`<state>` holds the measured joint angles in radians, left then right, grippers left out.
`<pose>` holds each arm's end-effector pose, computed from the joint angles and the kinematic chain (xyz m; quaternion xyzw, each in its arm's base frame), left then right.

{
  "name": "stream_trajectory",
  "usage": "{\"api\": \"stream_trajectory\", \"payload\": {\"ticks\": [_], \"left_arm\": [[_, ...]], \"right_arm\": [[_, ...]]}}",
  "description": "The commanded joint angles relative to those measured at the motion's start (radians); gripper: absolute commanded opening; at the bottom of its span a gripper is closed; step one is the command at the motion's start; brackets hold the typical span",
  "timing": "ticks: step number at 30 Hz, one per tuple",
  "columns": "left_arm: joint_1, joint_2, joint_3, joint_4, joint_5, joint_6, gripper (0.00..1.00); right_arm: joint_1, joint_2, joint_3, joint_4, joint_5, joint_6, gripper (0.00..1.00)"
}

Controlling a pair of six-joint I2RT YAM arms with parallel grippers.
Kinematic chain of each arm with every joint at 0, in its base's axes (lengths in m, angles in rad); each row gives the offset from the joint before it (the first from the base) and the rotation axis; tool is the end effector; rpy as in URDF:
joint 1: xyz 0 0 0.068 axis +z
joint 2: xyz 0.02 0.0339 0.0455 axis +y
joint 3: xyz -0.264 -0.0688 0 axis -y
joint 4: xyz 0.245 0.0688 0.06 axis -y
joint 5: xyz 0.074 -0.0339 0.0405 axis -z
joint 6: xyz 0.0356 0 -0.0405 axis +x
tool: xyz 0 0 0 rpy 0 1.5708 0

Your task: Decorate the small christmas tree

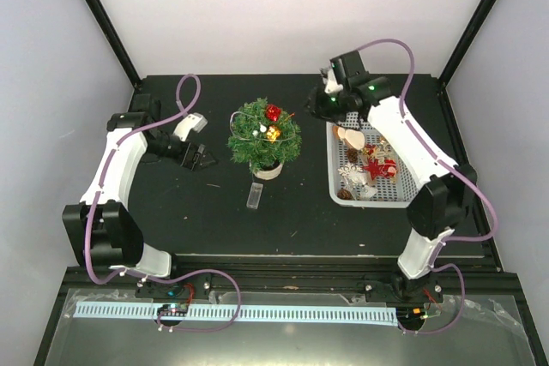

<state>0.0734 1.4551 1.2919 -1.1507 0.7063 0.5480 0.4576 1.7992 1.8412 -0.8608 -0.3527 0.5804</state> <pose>0.2677 -0.0035 0.2974 0.2618 0.8941 -0.2898 0.2193 0.3493 0.1857 0.3624 -0.0081 0.9179 0.3210 0.2330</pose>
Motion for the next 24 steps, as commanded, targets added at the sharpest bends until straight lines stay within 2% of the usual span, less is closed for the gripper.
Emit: {"api": "stream_trajectory", "payload": {"ticks": [1, 4, 7, 10, 11, 14, 15, 16, 24], "left_arm": [[0.037, -0.029, 0.011, 0.013, 0.005, 0.016, 0.97], [0.052, -0.022, 0.004, 0.023, 0.005, 0.023, 0.97], [0.065, -0.014, 0.002, 0.024, 0.01, 0.03, 0.97], [0.07, -0.009, -0.01, 0.032, 0.018, 0.036, 0.97], [0.071, -0.007, -0.013, 0.033, 0.02, 0.038, 0.97], [0.072, -0.005, -0.024, 0.038, 0.026, 0.042, 0.97], [0.074, -0.005, -0.028, 0.041, 0.03, 0.043, 0.97], [0.075, -0.006, -0.032, 0.045, 0.032, 0.044, 0.97], [0.095, 0.002, -0.048, 0.057, 0.053, 0.055, 0.97]], "right_arm": [[-0.068, -0.126, -0.174, -0.101, 0.213, -0.029, 0.45], [-0.138, -0.183, -0.337, -0.107, 0.249, -0.018, 0.54], [-0.176, -0.197, -0.433, -0.128, 0.314, -0.039, 0.65], [-0.184, -0.178, -0.49, -0.148, 0.385, -0.064, 0.76], [-0.184, -0.166, -0.503, -0.15, 0.398, -0.073, 0.84], [-0.184, -0.123, -0.516, -0.168, 0.455, -0.084, 0.87], [-0.185, -0.108, -0.515, -0.175, 0.473, -0.086, 0.94], [-0.185, -0.097, -0.513, -0.175, 0.484, -0.093, 0.97], [-0.185, -0.006, -0.472, -0.183, 0.585, -0.138, 0.98]]}}
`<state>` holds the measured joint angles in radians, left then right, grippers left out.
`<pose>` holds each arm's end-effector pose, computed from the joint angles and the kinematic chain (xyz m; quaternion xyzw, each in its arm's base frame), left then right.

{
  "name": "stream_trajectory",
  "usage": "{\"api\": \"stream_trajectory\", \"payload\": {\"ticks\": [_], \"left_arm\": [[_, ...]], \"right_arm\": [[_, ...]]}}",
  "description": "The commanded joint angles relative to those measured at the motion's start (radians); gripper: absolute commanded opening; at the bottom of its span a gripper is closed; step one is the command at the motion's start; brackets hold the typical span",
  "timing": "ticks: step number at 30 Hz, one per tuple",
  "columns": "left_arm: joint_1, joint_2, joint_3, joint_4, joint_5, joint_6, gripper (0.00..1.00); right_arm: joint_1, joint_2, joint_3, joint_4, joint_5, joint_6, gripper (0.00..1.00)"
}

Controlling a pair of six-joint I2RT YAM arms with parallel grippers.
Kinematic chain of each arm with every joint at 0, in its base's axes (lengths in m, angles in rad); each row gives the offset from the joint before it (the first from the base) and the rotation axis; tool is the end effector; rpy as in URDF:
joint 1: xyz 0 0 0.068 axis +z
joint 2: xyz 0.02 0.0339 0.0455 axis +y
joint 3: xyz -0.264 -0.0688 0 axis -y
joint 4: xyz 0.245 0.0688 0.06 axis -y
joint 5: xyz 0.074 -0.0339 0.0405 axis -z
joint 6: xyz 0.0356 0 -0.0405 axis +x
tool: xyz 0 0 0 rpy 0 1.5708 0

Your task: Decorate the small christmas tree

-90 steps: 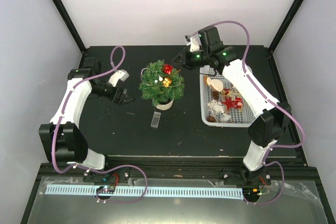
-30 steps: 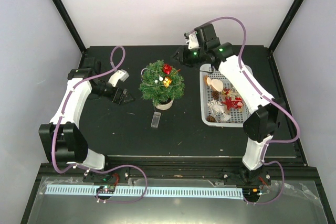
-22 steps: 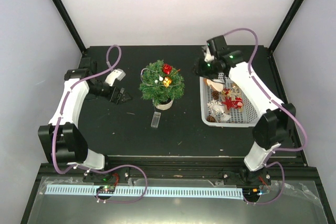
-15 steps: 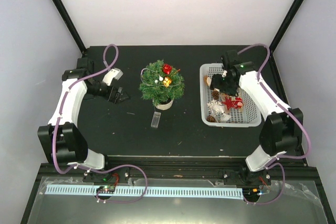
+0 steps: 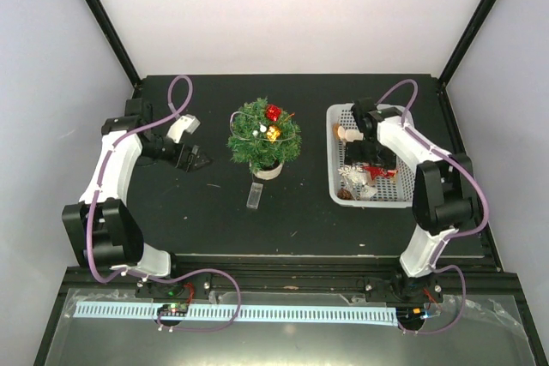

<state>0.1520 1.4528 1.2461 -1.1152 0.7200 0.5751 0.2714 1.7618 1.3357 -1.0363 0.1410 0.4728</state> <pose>0.2663 0.0170 0.2864 0.2377 0.8988 -0.2854 0.2329 0.3191 0.0836 0.2175 0.1039 0.9906 -0.0459 0.0759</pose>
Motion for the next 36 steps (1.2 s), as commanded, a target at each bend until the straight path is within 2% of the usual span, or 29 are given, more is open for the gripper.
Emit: {"api": "stream_trajectory", "payload": {"ticks": [1, 15, 21, 29, 31, 32, 33, 35, 36], "left_arm": [[0.021, 0.004, -0.002, 0.022, 0.042, 0.03, 0.98], [0.057, 0.023, 0.008, 0.002, 0.061, 0.055, 0.98], [0.057, 0.03, 0.023, -0.007, 0.067, 0.053, 0.98], [0.058, 0.028, 0.027, -0.012, 0.071, 0.051, 0.98], [0.058, 0.029, 0.026, -0.012, 0.075, 0.051, 0.98], [0.059, 0.029, 0.025, -0.013, 0.076, 0.05, 0.98], [0.058, 0.029, 0.025, -0.013, 0.076, 0.049, 0.98], [0.058, 0.028, 0.025, -0.016, 0.078, 0.05, 0.98], [0.058, 0.027, 0.025, -0.018, 0.078, 0.051, 0.98]], "right_arm": [[0.002, 0.039, 0.03, -0.002, 0.098, -0.032, 0.97], [-0.014, 0.083, -0.015, 0.063, 0.049, -0.037, 0.62], [-0.02, 0.08, -0.031, 0.077, 0.026, -0.046, 0.41], [-0.029, 0.051, -0.04, 0.073, 0.029, -0.052, 0.25], [-0.031, 0.046, -0.046, 0.076, 0.026, -0.054, 0.24], [-0.031, 0.047, -0.047, 0.076, 0.02, -0.057, 0.29], [-0.031, 0.046, -0.048, 0.078, 0.008, -0.06, 0.38], [-0.031, 0.039, -0.054, 0.078, 0.001, -0.058, 0.64], [-0.031, 0.034, -0.056, 0.078, 0.001, -0.06, 0.72]]}}
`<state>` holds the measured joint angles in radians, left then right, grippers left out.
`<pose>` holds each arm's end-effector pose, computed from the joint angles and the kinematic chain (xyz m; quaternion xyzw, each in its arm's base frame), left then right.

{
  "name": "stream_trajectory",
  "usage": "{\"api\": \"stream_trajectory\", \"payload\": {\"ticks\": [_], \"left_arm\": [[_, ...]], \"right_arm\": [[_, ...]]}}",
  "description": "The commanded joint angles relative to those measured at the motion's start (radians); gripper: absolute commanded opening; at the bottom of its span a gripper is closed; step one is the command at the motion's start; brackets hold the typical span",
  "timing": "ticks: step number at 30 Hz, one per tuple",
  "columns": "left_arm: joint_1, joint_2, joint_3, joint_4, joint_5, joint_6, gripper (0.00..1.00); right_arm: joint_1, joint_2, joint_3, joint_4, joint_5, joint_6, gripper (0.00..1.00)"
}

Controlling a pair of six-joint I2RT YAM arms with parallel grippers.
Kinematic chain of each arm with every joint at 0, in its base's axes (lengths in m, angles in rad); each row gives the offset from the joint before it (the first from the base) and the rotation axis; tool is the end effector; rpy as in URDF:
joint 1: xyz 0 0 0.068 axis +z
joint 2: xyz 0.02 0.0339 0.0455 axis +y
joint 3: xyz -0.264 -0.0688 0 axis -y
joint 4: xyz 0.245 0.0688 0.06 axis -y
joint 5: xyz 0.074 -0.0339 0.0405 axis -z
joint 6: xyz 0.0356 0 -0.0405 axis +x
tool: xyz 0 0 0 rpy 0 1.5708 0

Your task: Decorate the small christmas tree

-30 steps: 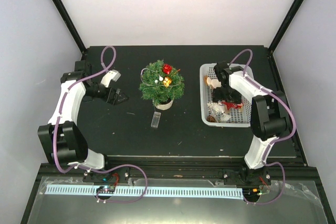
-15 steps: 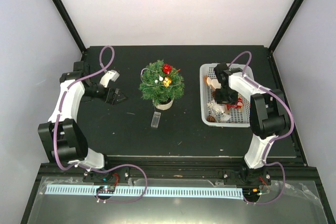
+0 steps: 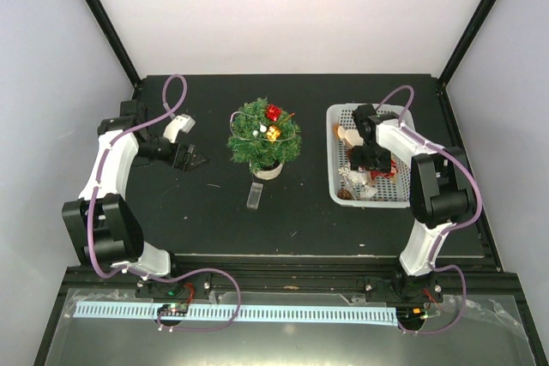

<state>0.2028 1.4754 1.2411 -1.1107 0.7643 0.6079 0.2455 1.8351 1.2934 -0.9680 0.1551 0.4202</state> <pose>0.2689 0.0301 0.2806 0.2266 0.8947 -0.2993 0.2422 0.3277 0.0764 0.1845 0.0893 0.9925 -0.0632 0.0541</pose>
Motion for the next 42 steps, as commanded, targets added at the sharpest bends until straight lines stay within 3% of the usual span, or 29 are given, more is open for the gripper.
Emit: {"api": "stream_trajectory", "payload": {"ticks": [1, 6, 20, 30, 39, 42], "left_arm": [[0.007, 0.002, 0.028, -0.024, 0.034, 0.021, 0.98], [0.008, -0.002, 0.018, -0.022, 0.032, 0.025, 0.98], [0.008, -0.007, 0.003, -0.009, 0.047, 0.015, 0.99], [0.012, 0.001, 0.006, -0.008, 0.044, 0.022, 0.99], [0.014, 0.014, 0.018, -0.007, 0.059, 0.015, 0.99], [0.014, 0.011, 0.017, -0.011, 0.058, 0.018, 0.99]], "right_arm": [[-0.005, -0.046, -0.016, 0.012, -0.015, -0.01, 0.77], [-0.003, -0.033, -0.006, 0.017, 0.002, -0.021, 0.86], [-0.005, 0.11, 0.099, 0.001, 0.064, -0.019, 0.79], [-0.01, 0.068, 0.055, 0.022, 0.045, -0.005, 0.45], [-0.018, 0.026, 0.002, 0.032, 0.046, -0.008, 0.21], [-0.021, 0.011, 0.0, 0.024, 0.047, -0.006, 0.18]]}}
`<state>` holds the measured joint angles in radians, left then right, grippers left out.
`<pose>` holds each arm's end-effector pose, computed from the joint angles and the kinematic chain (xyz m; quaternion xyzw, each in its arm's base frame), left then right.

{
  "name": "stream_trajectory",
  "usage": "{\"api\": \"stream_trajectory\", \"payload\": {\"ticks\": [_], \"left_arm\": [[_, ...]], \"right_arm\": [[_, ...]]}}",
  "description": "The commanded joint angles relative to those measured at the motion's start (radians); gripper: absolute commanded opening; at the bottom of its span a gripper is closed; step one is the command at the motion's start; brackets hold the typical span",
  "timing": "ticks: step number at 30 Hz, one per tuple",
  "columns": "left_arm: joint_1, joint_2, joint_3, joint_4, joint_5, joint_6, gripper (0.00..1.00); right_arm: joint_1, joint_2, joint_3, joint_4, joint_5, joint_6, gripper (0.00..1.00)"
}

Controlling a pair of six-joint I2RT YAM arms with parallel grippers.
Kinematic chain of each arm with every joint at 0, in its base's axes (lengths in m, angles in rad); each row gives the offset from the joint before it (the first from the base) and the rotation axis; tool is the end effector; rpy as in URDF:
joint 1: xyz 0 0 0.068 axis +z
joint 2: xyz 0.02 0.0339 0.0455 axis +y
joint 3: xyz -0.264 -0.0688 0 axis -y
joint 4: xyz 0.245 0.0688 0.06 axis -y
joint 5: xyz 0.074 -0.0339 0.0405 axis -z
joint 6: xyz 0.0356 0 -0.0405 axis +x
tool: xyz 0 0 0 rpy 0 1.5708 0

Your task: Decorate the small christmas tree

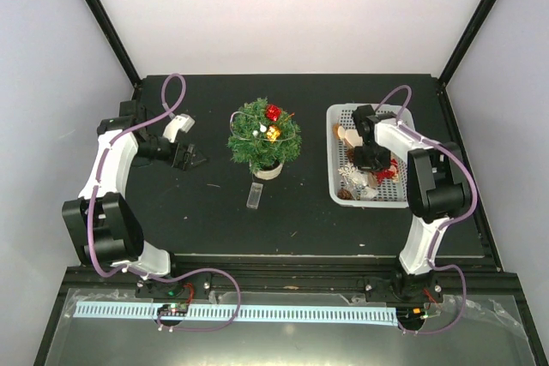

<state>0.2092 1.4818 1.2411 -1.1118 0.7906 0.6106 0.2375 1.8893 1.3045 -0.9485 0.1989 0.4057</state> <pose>0.2696 0.0314 0.2796 0.2240 0.8906 -0.3110 0.2448 0.3362 0.0741 0.1702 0.0854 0.9912 -0.0883 0.0491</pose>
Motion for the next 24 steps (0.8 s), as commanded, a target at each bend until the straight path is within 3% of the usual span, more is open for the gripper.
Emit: {"api": "stream_trajectory", "payload": {"ticks": [1, 4, 10, 24], "left_arm": [[0.007, 0.003, 0.015, -0.01, 0.031, 0.016, 0.99], [0.008, -0.001, 0.008, -0.008, 0.032, 0.017, 0.99], [0.007, -0.008, 0.005, -0.002, 0.039, 0.013, 0.99], [0.009, -0.013, 0.038, -0.023, 0.05, 0.028, 0.99]], "right_arm": [[-0.013, -0.051, -0.011, 0.003, 0.003, 0.007, 0.16], [-0.014, -0.068, -0.007, -0.011, 0.013, 0.008, 0.15], [-0.022, -0.097, -0.007, -0.039, 0.027, 0.004, 0.01], [-0.022, -0.241, -0.014, -0.12, 0.029, 0.047, 0.01]]}}
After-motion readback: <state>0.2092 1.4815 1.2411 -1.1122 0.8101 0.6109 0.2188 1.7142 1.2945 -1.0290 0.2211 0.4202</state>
